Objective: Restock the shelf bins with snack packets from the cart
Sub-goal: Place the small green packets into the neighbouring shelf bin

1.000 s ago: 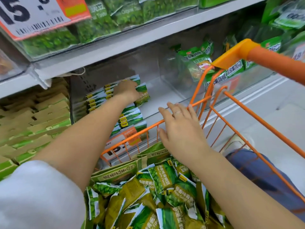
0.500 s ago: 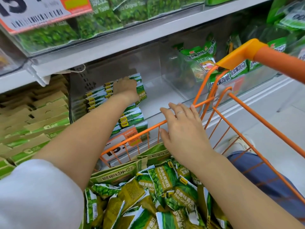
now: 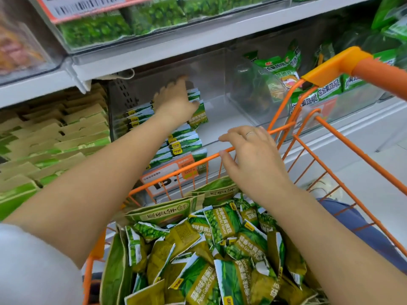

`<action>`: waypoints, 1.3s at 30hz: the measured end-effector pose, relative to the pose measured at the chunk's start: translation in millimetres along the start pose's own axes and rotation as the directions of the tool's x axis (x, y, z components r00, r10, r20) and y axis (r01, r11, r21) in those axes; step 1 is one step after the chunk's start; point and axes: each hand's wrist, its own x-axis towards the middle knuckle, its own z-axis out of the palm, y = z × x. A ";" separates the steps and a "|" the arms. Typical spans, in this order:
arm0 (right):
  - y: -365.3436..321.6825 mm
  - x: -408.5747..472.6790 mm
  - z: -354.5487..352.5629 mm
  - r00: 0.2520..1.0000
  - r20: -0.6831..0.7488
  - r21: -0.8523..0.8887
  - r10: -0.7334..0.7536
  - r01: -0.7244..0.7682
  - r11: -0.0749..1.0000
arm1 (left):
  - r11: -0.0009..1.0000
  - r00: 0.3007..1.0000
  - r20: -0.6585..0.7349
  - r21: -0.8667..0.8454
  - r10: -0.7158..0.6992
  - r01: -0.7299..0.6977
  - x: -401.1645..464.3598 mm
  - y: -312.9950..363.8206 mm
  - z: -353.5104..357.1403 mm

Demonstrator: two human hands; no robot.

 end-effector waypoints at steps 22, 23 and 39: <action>-21.7 -17.0 -11.4 0.518 0.820 0.417 -0.246 -0.245 0.875 | 0.708 0.872 0.417 -0.695 0.256 0.124 -238.3 -56.0 -8.5; -20.5 -14.8 -15.3 0.582 0.777 0.480 -0.238 -0.304 0.823 | 0.620 0.863 0.455 -0.748 0.220 0.236 -236.7 -54.7 -11.3; -34.5 -13.8 -26.7 0.844 0.531 0.683 -0.071 -0.377 0.626 | 0.408 0.912 0.392 -0.857 0.122 0.314 -228.5 -42.0 -36.7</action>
